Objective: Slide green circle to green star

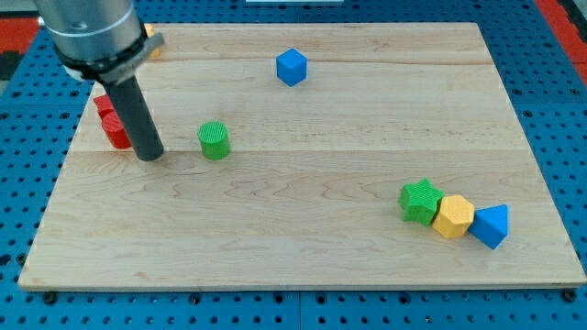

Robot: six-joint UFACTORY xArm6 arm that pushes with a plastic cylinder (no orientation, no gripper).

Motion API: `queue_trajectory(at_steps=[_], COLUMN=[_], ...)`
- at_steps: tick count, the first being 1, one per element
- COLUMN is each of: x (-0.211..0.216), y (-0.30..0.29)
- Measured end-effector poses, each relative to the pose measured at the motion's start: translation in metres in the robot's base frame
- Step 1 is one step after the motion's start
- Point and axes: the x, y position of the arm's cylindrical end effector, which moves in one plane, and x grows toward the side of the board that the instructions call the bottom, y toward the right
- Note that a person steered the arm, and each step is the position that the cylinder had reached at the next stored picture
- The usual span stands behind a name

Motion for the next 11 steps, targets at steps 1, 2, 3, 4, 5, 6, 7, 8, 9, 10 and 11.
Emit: queue_trajectory(at_steps=[1, 2, 3, 4, 5, 6, 7, 8, 9, 10, 11], x=[-0.012, -0.004, -0.003, -0.018, -0.01, -0.001, -0.006, -0.002, 0.027, 0.037, 0.002], y=[0.076, 0.196, 0.268, 0.256, 0.324, 0.361, 0.395, 0.429, 0.425, 0.418, 0.438])
